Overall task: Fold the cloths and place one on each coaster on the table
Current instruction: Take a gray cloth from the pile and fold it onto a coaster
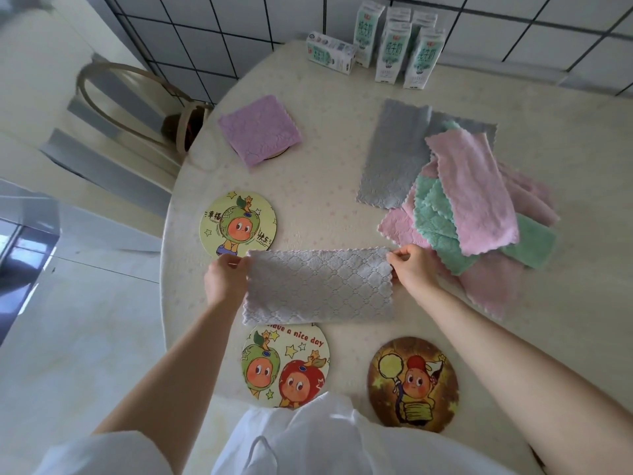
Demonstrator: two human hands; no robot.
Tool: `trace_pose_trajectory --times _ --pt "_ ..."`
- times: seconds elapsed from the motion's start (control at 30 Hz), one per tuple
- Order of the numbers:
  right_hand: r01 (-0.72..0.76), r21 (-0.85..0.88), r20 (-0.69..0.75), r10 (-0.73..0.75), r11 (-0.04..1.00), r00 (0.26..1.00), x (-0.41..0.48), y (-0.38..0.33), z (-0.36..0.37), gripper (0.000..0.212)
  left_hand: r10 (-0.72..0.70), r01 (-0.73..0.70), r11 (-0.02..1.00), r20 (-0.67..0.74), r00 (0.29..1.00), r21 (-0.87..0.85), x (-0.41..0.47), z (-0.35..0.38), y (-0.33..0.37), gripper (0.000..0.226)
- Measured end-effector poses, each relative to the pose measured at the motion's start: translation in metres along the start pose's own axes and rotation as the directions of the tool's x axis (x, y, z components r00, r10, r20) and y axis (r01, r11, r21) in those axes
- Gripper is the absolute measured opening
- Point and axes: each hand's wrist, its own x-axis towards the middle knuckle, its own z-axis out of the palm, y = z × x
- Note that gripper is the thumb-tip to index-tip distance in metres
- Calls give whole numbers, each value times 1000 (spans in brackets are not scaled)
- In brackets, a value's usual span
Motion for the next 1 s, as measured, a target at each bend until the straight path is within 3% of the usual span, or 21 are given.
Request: trace_pose_trajectory --times 0.07,0.17,0.23,0.3,0.37,0.43,0.53,0.63,0.73,0.9,1.0 --pt "57 -43 -39 -58 997 998 -11 0 -5 17 79 -76 996 -63 995 44 -14 -1 -3 23" --pt "268 -175 -41 -279 947 959 -38 7 -8 21 361 -347 924 -68 930 158 -49 7 -12 22" --pt "411 -276 22 -422 869 907 -60 14 -5 28 551 -544 814 28 834 204 -77 17 -21 26" --pt "564 -319 129 -554 762 822 -83 19 5 36 712 -730 646 168 682 224 -103 29 -32 30" --pt "683 -334 239 -642 650 729 -102 24 18 49 775 -835 498 310 550 235 -121 40 -42 39" --pt "757 -367 318 -691 541 649 -117 30 32 60 764 -869 407 417 493 281 -132 49 -49 52" --pt "811 -417 406 -714 410 570 -129 39 45 69 701 -863 369 505 503 347 -136 52 -54 66" --pt "786 -510 435 -683 349 586 -129 51 41 71 663 -845 356 529 529 398 -130 44 -63 74" --pt "760 -563 463 -637 326 616 -123 67 27 70 651 -822 406 505 567 399 -124 30 -76 76" --pt "742 -583 466 -611 332 640 -120 81 4 66 565 -708 534 428 705 461 -116 3 -101 69" --pt "729 -597 460 -603 333 652 -115 76 4 67 511 -657 571 413 754 492 -115 -5 -107 69"
